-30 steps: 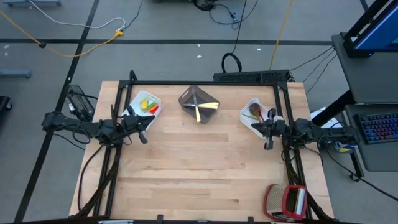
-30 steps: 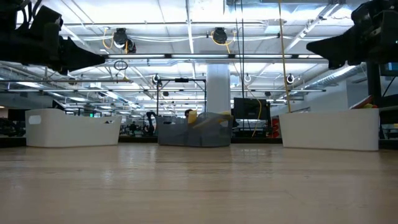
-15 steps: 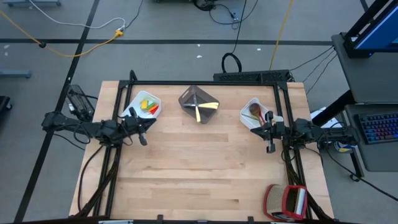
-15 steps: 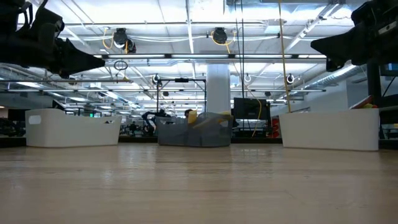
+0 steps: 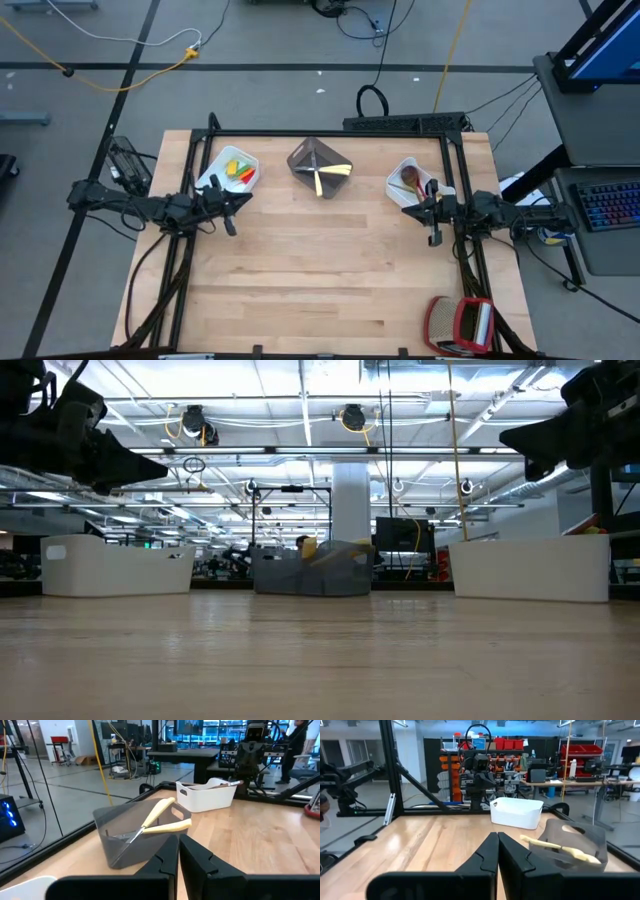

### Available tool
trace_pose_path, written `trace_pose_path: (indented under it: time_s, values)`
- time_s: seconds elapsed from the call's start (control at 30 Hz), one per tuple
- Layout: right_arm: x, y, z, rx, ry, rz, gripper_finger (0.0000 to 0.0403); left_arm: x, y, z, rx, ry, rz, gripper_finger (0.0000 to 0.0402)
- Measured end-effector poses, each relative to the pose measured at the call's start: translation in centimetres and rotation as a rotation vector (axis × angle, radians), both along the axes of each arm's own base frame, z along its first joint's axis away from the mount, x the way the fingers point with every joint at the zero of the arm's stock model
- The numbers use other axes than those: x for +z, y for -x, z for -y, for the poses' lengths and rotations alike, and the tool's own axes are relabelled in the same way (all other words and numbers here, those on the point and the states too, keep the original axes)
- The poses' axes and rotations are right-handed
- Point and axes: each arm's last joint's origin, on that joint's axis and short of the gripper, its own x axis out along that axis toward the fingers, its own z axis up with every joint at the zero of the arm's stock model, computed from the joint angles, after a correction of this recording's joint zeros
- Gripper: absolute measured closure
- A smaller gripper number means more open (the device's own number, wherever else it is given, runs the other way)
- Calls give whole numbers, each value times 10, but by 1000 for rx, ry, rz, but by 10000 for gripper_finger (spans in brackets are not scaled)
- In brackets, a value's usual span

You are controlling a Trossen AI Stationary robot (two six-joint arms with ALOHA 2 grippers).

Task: Pick & Place Kitchen Items
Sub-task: Return to Home Position

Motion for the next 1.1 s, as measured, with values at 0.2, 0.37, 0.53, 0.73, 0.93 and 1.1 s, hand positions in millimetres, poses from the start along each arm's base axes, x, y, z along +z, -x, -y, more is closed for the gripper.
trace_pose_path:
  time_s: [0.2,0.37,0.53,0.73,0.93,1.1]
  values:
    - [-2,0,0,-2,8,-18,403,-3,0,0,1,3,-26,380]
    - [-2,0,0,0,8,-17,402,-5,0,0,1,0,-53,380]
    - [-1,0,0,1,7,-8,400,-6,0,1,-43,-11,-69,380]
    - [-1,0,0,1,7,-10,401,-7,0,2,-88,-41,-86,380]
    - [-1,0,0,2,7,-10,401,-5,-1,3,-141,-163,-113,380]
    - [-1,0,0,2,7,-10,401,12,1,5,-222,-275,-63,380]
